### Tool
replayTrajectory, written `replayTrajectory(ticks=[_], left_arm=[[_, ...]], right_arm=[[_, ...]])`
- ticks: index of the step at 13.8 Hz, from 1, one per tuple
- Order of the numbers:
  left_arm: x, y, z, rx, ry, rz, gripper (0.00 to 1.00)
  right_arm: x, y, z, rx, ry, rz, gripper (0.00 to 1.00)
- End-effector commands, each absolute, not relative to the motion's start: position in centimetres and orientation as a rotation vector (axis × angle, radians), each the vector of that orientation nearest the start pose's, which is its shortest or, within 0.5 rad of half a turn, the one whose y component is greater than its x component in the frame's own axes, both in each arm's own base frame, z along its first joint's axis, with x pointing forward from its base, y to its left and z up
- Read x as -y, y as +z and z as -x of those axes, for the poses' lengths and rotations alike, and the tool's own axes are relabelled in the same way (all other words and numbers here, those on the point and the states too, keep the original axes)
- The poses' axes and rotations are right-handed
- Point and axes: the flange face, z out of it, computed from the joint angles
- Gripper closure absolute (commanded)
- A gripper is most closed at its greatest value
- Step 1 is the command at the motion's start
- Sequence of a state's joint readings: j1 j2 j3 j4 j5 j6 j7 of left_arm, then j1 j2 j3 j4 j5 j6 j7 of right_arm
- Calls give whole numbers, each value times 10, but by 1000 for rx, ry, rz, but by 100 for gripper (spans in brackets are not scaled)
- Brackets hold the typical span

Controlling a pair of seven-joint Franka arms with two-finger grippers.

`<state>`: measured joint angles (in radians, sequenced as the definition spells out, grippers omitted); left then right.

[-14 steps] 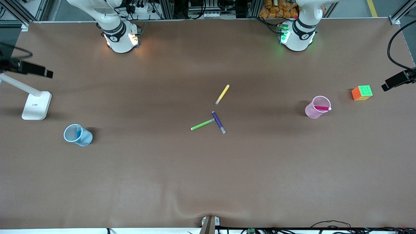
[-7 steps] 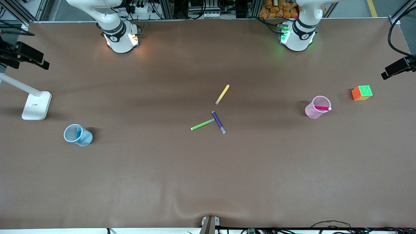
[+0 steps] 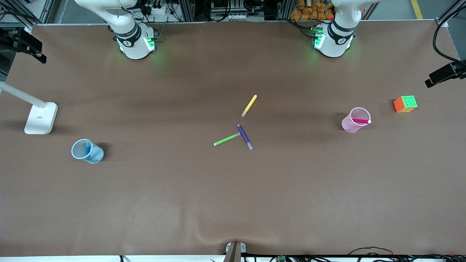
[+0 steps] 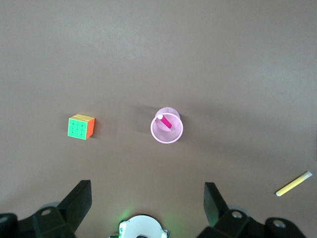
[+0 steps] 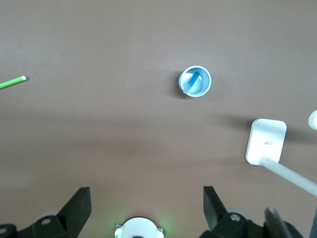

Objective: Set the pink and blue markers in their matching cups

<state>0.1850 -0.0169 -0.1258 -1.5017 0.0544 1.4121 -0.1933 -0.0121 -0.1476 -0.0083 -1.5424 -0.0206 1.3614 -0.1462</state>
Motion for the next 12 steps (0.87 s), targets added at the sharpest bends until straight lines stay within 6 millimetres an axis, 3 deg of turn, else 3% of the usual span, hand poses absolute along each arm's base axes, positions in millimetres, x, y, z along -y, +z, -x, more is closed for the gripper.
replayTrajectory(ticks=[1, 6, 8, 10, 12], left_arm=[[-29, 667, -516, 333, 98, 3084, 0], [-3, 667, -512, 261, 102, 3085, 0], [11, 658, -510, 246, 94, 3082, 0], [32, 651, -500, 191, 30, 3082, 0], [38, 650, -484, 170, -14, 3083, 0]], right_arm=[[14, 704, -492, 222, 30, 3158, 0], [9, 698, -501, 241, 64, 3154, 0], [9, 700, -510, 236, 76, 3153, 0], [12, 697, -517, 228, 135, 3153, 0], [12, 697, -517, 223, 136, 3145, 0]])
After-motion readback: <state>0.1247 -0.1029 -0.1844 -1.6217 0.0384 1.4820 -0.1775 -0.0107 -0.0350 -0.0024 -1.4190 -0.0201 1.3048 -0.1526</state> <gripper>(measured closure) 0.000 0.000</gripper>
